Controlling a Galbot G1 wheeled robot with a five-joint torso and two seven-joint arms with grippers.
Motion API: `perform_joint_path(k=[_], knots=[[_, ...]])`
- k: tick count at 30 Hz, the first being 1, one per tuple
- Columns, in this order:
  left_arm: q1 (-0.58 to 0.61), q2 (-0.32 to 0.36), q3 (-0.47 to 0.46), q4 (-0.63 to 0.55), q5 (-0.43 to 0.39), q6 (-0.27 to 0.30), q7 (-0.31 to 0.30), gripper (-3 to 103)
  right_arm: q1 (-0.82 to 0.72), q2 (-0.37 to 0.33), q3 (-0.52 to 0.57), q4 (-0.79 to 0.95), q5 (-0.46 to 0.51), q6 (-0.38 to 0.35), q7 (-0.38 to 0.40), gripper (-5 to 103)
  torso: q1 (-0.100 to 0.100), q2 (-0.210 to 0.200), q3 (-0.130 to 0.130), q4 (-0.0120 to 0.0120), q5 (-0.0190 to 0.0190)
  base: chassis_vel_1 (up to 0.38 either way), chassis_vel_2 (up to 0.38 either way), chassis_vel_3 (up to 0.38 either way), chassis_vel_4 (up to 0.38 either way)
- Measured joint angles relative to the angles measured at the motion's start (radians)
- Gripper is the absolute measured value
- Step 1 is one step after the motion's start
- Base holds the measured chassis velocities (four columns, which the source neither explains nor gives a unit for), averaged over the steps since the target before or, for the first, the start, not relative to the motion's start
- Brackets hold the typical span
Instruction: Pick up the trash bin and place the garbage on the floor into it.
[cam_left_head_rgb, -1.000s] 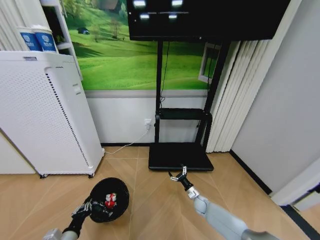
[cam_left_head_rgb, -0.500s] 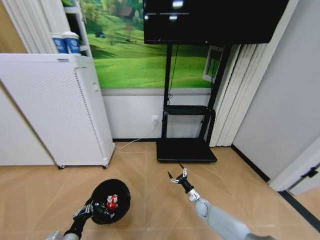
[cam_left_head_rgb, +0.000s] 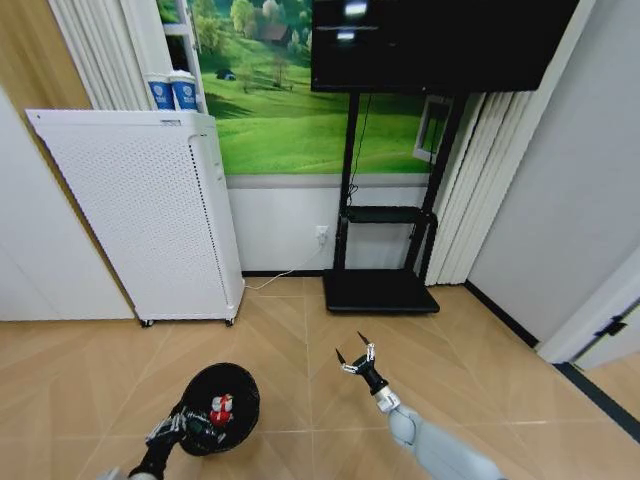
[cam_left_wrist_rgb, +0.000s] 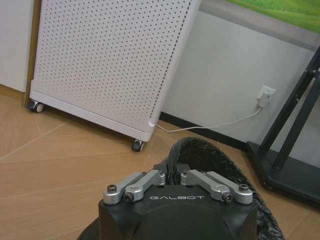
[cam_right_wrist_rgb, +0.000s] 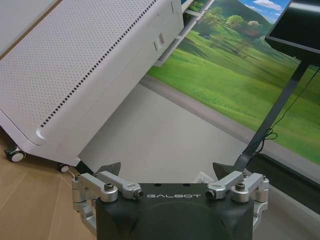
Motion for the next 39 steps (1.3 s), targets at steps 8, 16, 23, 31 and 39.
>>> perform_joint_path(k=[8,16,23,31,39], knots=[[0.049,-0.037,-0.010,-0.033,0.009,0.000,-0.009,7,0.005,0.013,0.005,-0.019,-0.009,0.000,-0.001,100,0.000,0.000,0.000,0.0012,-0.0002,-0.006,-0.001,0.002,-0.002],[0.084,-0.039,-0.043,-0.042,0.009,-0.006,0.005,7,-0.023,0.007,0.027,-0.011,-0.022,0.000,-0.002,100,0.000,0.000,0.000,0.0003,-0.0001,0.000,0.000,0.000,0.000],[0.097,-0.055,-0.045,-0.037,0.018,-0.008,0.003,7,-0.044,-0.006,0.057,-0.007,-0.038,0.000,0.000,100,0.000,0.000,0.000,0.0008,-0.0002,0.000,0.000,0.000,0.000],[0.092,-0.065,-0.047,0.027,0.031,-0.028,0.017,7,-0.081,-0.022,0.092,0.005,-0.049,0.000,0.004,100,0.000,0.000,0.000,0.0009,0.0005,0.000,0.000,0.000,0.000],[0.091,-0.073,-0.050,0.065,0.028,-0.028,0.031,4,-0.090,-0.038,0.106,0.002,-0.058,0.000,0.006,100,0.000,0.000,0.000,0.0005,0.0000,0.000,0.000,0.000,0.000]])
